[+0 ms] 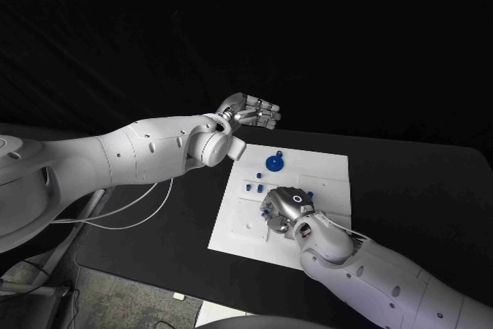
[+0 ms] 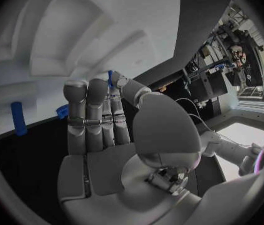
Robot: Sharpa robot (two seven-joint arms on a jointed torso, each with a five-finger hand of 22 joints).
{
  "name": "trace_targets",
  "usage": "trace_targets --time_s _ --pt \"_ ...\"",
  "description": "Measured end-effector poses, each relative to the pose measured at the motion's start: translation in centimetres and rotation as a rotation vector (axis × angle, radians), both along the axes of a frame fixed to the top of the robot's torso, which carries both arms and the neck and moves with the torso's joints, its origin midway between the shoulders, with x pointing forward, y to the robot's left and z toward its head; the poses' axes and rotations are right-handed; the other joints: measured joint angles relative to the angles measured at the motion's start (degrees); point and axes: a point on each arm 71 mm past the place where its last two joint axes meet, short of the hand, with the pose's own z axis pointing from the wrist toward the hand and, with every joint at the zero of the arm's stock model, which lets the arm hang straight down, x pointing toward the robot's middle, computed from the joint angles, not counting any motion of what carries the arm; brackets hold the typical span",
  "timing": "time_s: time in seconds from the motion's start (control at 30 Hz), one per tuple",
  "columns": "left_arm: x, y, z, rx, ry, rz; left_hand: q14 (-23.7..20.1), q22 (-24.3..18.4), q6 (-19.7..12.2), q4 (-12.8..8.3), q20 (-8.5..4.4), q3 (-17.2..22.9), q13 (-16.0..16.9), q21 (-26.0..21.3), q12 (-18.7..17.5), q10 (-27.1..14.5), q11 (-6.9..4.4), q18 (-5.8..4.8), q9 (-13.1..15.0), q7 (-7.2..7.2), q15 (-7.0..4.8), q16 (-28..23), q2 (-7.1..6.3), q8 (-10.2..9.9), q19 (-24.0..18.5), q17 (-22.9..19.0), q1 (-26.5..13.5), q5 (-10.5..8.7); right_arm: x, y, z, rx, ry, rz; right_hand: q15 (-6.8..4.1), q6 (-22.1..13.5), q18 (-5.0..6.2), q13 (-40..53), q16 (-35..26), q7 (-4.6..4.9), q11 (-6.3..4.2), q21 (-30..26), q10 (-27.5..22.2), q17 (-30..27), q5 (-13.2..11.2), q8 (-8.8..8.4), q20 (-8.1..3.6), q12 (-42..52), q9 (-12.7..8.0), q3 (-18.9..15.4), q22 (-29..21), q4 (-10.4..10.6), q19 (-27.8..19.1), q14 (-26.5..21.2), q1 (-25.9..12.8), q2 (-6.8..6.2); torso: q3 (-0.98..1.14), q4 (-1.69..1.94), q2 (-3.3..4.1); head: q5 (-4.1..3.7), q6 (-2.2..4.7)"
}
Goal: Assemble the parts on the task board
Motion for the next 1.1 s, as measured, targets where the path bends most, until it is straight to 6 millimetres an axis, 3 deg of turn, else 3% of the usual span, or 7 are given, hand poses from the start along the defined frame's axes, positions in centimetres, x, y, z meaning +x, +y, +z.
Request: trace_targets --time_s 1.1 --pt "0.07 -0.48 -0.06 -0.001 0.006 -0.009 0.0 0.06 0.0 0.0 0.0 0.0 0.0 0.0 0.0 0.0 0.0 0.0 0.0 0.0 0.0 0.0 0.24 0.0 0.0 0.0 0.24 0.0 -0.17 0.89 0.15 -0.038 0.012 0.004 -0.07 -0.13 -0.02 -0.09 0.0 -0.01 -0.08 0.0 -0.08 0.0 -0.21 0.11 0.0 -0.1 -0.15 -0.32 -0.01 -0.3 0.0 -0.15 0.01 0.54 -0.01 0.09 0.03 -0.24 -0.01"
